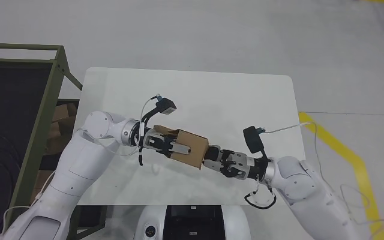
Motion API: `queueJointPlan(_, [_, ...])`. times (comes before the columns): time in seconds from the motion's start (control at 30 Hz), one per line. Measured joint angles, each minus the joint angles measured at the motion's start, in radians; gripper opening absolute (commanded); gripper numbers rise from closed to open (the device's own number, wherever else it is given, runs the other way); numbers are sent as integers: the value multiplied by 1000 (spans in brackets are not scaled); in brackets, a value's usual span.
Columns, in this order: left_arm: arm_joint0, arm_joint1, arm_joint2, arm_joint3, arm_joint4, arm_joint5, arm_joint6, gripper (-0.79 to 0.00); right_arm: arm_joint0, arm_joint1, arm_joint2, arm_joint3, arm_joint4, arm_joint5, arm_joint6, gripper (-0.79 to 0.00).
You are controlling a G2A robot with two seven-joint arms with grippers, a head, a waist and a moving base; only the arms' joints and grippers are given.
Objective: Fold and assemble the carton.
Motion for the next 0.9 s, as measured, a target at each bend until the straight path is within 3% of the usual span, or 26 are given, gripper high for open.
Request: queueJointPlan(0.9, [-2, 7, 18, -14, 2, 10, -10, -785, 32, -11, -43, 12, -19, 24, -24, -566])
